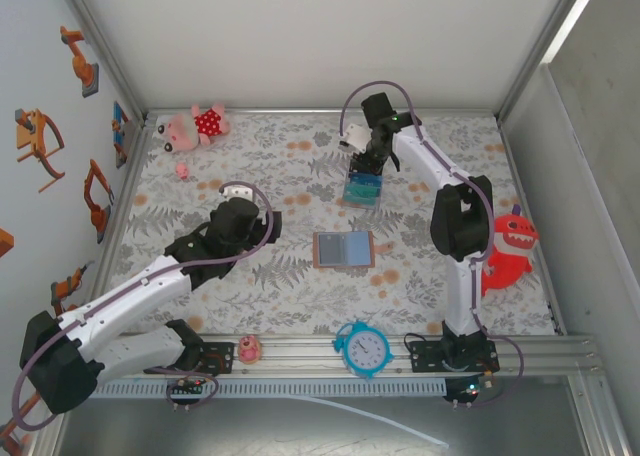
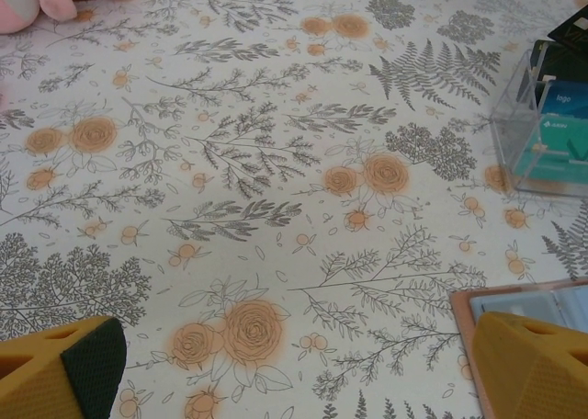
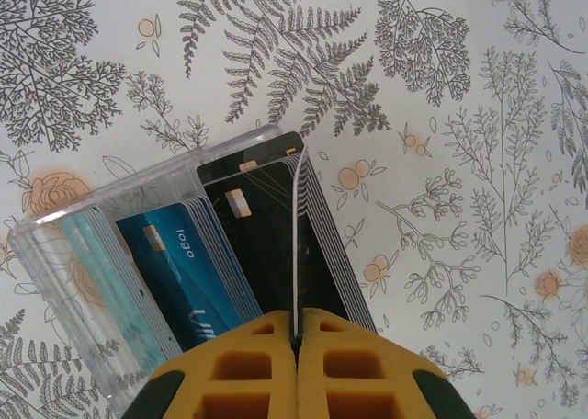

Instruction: Take the credit cards out of the card holder

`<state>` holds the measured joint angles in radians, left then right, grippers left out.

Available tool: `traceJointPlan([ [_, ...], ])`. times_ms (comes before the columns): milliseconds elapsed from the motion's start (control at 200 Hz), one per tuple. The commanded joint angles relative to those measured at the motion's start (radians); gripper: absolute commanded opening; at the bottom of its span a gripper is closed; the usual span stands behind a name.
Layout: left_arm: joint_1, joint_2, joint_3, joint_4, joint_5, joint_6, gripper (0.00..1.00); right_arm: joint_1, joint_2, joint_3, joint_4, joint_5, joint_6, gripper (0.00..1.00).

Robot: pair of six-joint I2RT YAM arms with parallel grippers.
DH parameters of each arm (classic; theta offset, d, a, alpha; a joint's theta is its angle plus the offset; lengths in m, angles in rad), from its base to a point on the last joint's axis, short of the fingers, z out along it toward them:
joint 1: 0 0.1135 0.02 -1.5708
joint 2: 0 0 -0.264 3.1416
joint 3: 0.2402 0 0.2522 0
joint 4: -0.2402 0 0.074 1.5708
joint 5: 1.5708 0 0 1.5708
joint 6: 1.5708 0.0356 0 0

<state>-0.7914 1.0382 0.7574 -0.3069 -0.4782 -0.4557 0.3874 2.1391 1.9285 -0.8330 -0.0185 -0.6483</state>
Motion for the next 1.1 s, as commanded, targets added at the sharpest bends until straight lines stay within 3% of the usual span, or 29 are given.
traceJointPlan([
  [0, 0.007, 0.003, 0.034, 0.004, 0.003, -0.002, 0.97, -0.007, -0.009, -0.038, -0.040, -0.039, -0.001, 0.00],
  [821, 0.026, 0.006, 0.053, 0.010, 0.040, 0.017, 0.97, -0.011, 0.079, 0.077, -0.130, -0.024, 0.000, 0.00],
  [1092, 0.026, 0.001, 0.051, 0.010, 0.047, 0.011, 0.97, -0.020, 0.040, 0.072, -0.118, -0.013, 0.037, 0.16],
])
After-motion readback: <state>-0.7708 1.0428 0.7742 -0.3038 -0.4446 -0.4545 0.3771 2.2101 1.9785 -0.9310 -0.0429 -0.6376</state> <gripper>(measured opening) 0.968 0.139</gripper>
